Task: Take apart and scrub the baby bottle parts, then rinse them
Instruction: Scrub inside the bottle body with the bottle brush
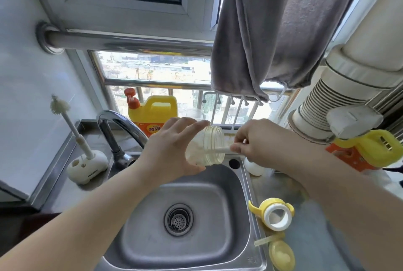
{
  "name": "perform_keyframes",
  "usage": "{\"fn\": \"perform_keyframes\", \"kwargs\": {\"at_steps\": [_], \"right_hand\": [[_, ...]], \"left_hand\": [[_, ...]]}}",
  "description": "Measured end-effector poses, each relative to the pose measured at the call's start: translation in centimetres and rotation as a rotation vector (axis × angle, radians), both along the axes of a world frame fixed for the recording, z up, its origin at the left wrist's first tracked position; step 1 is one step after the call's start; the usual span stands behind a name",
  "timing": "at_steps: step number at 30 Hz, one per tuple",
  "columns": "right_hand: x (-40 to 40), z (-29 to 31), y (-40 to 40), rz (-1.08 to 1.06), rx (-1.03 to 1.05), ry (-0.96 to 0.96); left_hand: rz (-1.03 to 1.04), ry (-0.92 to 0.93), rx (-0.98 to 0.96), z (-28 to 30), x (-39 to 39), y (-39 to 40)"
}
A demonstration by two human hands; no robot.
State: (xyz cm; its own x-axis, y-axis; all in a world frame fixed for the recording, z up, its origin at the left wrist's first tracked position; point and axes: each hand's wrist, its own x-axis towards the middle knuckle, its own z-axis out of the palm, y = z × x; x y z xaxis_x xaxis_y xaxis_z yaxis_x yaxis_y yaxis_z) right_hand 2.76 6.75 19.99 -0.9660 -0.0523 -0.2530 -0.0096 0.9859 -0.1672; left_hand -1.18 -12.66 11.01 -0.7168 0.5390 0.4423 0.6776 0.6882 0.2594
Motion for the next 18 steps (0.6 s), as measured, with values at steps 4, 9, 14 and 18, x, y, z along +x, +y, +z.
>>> {"fn": "perform_keyframes", "kwargs": {"at_steps": [4,9,14,18], "right_hand": [[-0.1,1.2,1.2,-0.035,-0.044,-0.018],[-0.4,-0.1,-0.1,0.028,0.019,-0.017],[0.3,1.4,0.9,0.034,0.287,0.248],[1.2,-0.8,0.9,0.174,0.332,0.418]], "left_hand": [[0.04,0.032,-0.001,-0.2,-0.5,-1.3],[0.054,0.008,-0.006,-0.5,-0.4,-1.1],[0.065,-0.125,0.061,-0.4,-0.1,-1.3],[0.053,-0.126,0.04,-0.6,0.1,-1.3]]}}
